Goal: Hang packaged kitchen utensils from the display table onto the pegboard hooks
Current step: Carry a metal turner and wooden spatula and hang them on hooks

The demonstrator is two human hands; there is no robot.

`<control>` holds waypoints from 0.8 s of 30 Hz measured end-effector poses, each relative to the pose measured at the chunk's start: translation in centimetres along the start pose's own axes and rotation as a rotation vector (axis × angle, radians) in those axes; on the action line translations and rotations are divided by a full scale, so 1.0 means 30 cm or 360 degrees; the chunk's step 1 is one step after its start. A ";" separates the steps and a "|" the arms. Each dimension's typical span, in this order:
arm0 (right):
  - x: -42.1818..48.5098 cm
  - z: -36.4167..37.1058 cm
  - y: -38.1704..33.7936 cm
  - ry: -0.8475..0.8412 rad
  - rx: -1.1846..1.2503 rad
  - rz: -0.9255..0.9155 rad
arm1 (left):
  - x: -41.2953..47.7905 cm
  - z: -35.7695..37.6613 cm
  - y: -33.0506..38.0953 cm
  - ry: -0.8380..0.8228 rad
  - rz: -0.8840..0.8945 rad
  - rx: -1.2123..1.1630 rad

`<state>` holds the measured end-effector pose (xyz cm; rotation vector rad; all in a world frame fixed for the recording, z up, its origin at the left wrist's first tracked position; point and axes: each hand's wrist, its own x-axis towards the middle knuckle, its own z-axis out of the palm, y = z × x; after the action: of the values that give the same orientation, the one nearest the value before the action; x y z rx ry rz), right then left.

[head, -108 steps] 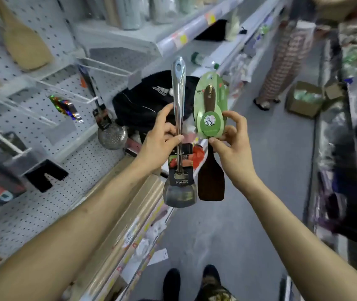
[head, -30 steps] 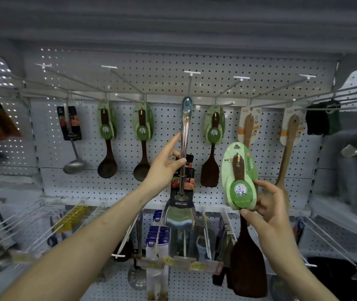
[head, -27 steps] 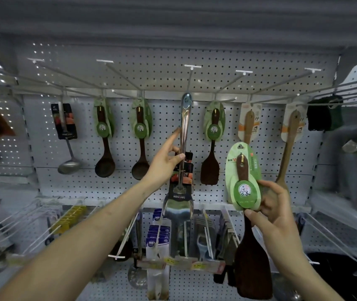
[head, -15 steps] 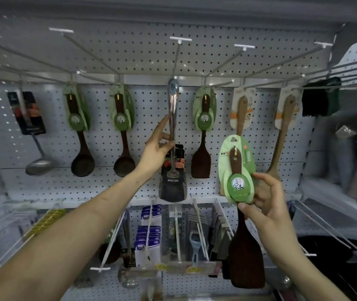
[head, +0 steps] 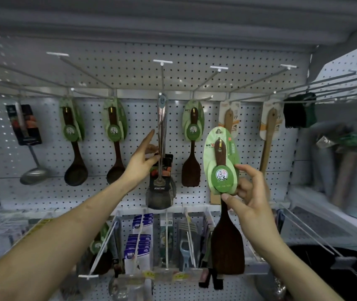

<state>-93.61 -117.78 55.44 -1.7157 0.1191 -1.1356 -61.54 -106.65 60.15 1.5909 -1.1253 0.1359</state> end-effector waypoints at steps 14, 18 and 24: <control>0.168 0.061 -0.195 -0.0060 0.0090 -0.0228 | -0.230 -0.091 -0.069 0.0068 -0.0059 0.0276; 0.185 0.077 -0.189 -0.0097 0.0111 -0.0190 | -0.272 -0.079 0.000 0.0003 0.0025 0.0206; 0.176 0.090 -0.156 -0.0033 0.0135 -0.0189 | -0.348 0.007 0.134 -0.0266 0.0110 0.0032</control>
<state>-90.70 -116.68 62.33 -1.6766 -0.0441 -1.1925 -70.10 -100.43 56.51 1.6046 -1.3124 0.0603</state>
